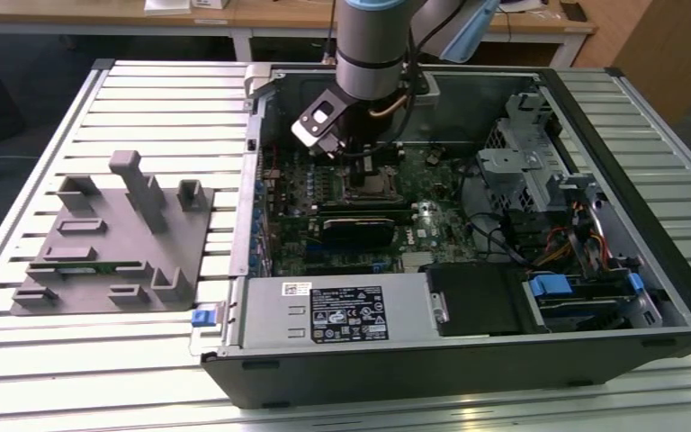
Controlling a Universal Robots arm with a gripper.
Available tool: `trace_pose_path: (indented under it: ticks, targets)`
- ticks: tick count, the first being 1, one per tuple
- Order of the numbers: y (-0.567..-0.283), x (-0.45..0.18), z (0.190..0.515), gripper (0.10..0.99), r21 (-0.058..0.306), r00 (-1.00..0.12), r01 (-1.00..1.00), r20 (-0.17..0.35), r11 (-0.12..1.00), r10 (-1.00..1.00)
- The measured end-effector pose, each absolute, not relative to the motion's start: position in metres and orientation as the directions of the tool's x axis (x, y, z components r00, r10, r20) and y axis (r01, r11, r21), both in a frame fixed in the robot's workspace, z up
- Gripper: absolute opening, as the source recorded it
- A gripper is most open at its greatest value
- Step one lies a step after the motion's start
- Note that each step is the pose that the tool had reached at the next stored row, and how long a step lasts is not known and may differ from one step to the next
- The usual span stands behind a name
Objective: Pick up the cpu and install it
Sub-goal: 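Close the cpu cover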
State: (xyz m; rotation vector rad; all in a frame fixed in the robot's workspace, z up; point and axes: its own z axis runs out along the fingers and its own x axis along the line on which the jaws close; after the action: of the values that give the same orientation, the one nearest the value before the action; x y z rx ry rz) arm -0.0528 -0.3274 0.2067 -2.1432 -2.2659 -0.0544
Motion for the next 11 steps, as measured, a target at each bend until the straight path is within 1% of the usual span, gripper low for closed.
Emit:
trace_pose_path:
  ticks: [2,11]
  targets:
    - [-0.3275,-0.0528,0.2116,0.106,0.010,-0.056,0.998,0.040,0.055,0.998]
    - [-0.3273,-0.0459,0.2121,0.106,0.010,-0.056,0.998,0.040,0.055,0.998]
